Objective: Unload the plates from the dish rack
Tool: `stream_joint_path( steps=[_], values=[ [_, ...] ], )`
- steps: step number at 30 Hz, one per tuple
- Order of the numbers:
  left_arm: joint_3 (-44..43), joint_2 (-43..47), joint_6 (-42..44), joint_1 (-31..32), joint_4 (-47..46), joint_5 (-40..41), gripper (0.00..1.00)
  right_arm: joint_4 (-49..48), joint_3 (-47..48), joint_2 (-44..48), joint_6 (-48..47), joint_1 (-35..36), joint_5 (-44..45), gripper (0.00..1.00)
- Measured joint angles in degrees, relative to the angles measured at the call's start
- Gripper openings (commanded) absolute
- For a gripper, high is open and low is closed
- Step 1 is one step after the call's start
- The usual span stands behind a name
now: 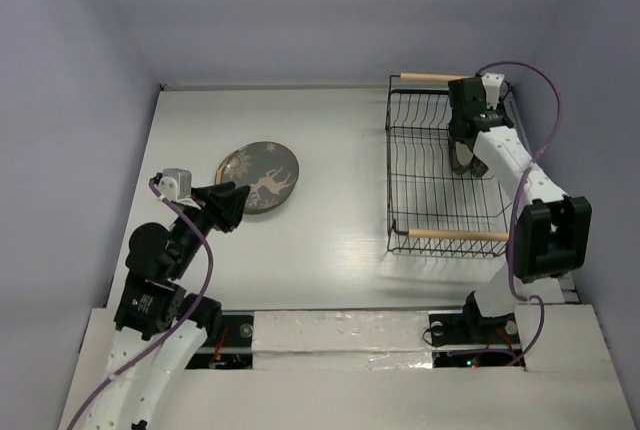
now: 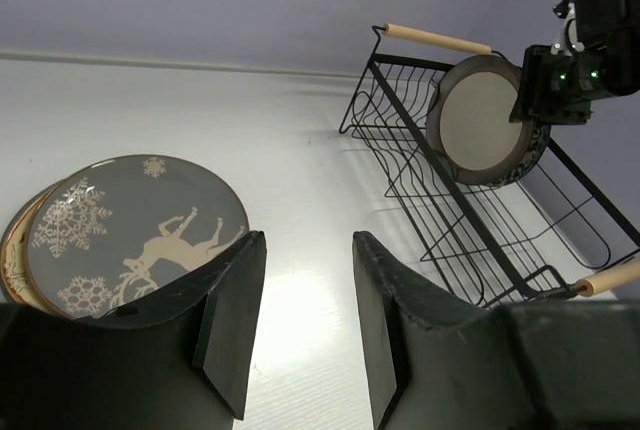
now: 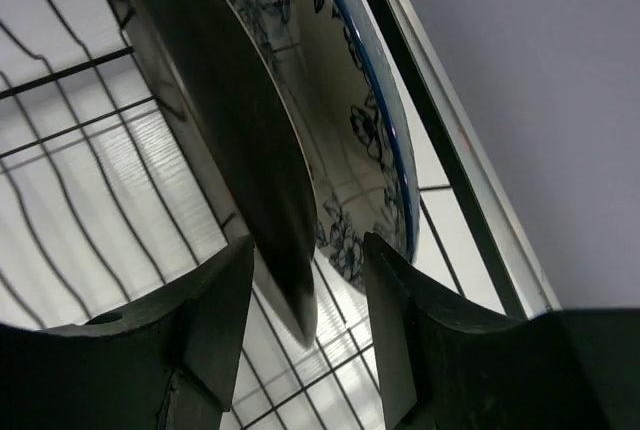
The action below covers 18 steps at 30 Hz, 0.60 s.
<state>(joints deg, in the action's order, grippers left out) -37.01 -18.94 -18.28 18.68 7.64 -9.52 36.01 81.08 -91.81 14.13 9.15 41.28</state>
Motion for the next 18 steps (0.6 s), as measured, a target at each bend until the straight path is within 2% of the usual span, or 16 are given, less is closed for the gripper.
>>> stream_joint_path(
  steps=[4, 7, 8, 14, 18],
  values=[
    [0.0, 0.0, 0.0, 0.0, 0.0, -0.1, 0.39, -0.2, 2.0, -3.7, -1.6, -0.5, 0.6, 0.43],
    [0.0, 0.0, 0.0, 0.0, 0.0, -0.1, 0.4, -0.2, 3.1, -6.0, -2.5, -0.5, 1.7, 0.3],
    [0.0, 0.0, 0.0, 0.0, 0.0, -0.1, 0.4, -0.1, 3.2, -6.4, -2.9, -0.5, 2.4, 0.22],
    [0.0, 0.0, 0.0, 0.0, 0.0, -0.1, 0.4, 0.9, 3.4, -6.3, -5.4, -0.1, 2.9, 0.0],
    [0.0, 0.0, 0.0, 0.5, 0.0, -0.2, 0.4, 2.0, 3.9, -6.3, -5.8, 0.7, 3.4, 0.0]
  ],
)
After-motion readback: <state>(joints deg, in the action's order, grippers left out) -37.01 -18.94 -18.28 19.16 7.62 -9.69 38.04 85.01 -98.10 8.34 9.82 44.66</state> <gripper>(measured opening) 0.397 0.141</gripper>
